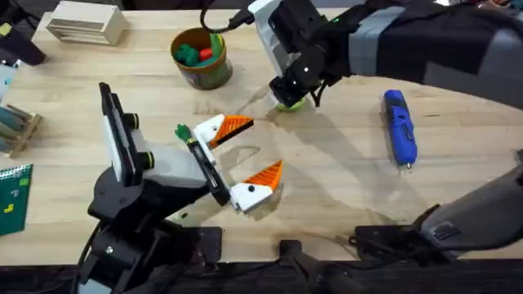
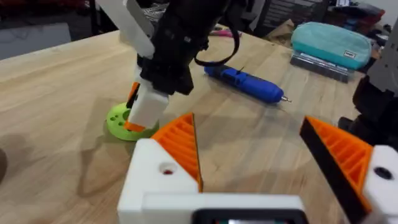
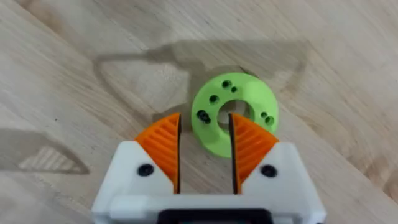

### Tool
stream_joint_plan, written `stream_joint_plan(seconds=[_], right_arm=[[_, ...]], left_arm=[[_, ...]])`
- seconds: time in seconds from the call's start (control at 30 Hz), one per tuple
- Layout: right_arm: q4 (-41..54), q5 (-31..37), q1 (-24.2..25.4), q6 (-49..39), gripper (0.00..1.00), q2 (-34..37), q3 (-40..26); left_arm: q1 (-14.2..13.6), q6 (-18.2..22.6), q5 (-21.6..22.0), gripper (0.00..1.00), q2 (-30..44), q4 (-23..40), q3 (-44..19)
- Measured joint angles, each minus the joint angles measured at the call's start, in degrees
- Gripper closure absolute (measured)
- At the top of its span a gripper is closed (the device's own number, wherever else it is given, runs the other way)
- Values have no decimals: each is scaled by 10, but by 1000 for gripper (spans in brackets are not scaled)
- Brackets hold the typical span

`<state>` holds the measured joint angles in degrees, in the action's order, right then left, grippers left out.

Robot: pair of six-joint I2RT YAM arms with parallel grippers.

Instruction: Pick up the gripper from the table and insert it into the empty holder that is missing its gripper. Then pick up a screw, insert it into the mounting hole, and use the screwdriver to tighten it. Finally, clean up the table by picking up the vegetable and placing it into the bucket.

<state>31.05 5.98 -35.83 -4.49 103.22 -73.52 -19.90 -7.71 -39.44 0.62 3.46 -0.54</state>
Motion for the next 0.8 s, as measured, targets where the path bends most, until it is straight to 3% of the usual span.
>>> stream_joint_plan(seconds=[0.63,0.8], right_arm=[[-13,3,-5,0,947,30,0],[-13,2,-5,0,989,30,0]], left_arm=[[0,0,0,14,0,0,0],[0,0,0,14,0,0,0]])
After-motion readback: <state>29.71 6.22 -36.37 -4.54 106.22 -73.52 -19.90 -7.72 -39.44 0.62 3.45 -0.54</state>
